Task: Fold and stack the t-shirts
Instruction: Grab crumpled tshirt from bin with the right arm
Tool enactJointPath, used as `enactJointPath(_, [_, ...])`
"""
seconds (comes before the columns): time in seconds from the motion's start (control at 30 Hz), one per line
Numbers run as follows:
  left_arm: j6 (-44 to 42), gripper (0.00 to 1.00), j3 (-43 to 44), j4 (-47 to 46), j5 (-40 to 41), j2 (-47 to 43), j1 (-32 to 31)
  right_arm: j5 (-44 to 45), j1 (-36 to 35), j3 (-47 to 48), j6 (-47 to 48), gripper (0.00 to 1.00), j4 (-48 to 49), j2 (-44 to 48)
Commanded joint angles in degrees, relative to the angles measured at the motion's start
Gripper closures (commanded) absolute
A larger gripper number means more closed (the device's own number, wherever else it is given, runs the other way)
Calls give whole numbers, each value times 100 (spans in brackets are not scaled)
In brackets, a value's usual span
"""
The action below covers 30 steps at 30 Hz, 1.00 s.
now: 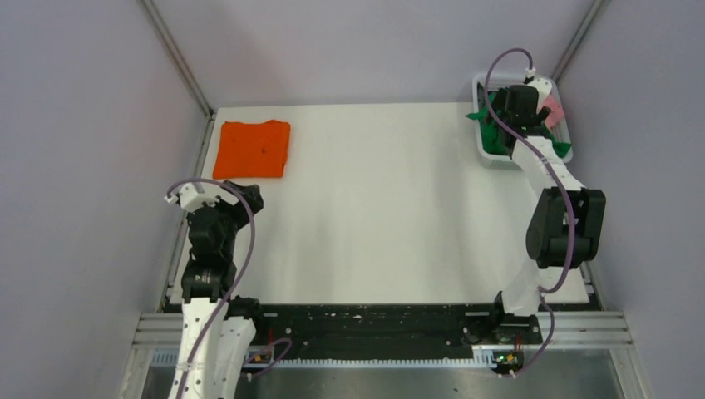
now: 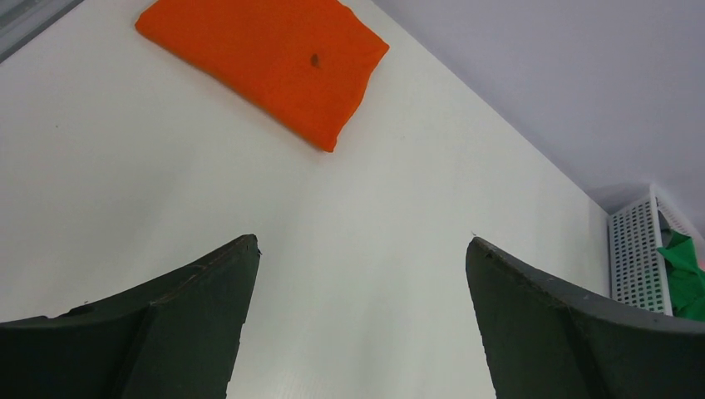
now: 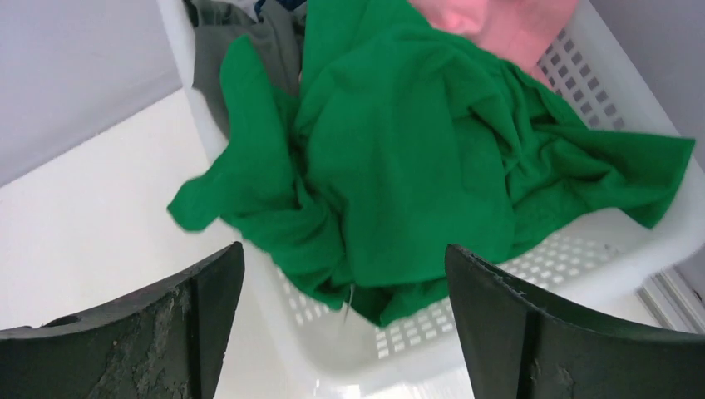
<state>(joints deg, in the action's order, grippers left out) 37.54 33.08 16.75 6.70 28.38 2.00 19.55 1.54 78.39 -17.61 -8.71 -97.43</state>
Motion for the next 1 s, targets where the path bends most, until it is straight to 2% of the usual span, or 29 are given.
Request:
enactJointPath(0.0, [-84, 1, 111, -181, 55, 168, 12, 283, 219, 783, 15, 12, 26, -669])
enactJointPath(0.17, [-155, 1, 167, -172, -122, 344, 19, 214, 320, 1214, -127, 22, -64, -1343])
enactJointPath(0.3, [-197, 1, 239, -90, -230, 455, 16, 228, 327, 1489, -28, 44, -70, -1755])
enactJointPath(0.37, [-254, 1, 225, -80, -384, 440, 17, 286, 334, 1585, -36, 51, -114, -1871])
enactJointPath(0.4, [-293, 1, 202, -103, -464, 396, 17, 286, 338, 1644, -54, 57, -154, -1889])
enactJointPath(0.47, [-353, 1, 137, -149, -557, 303, 15, 225, 347, 1724, -63, 82, -207, -1836])
enactJointPath(0.53, [-338, 1, 111, -95, -518, 195, 13, 32, 347, 1770, -25, 100, -247, -1674])
enactJointPath(0.8, [-146, 1, 9, 34, -368, -139, 13, -1123, 332, 1788, 116, 100, -222, -136])
enactJointPath(0.97, [-65, 1, -22, 40, -367, -93, 13, -2271, 237, 1806, 56, 100, 80, 936])
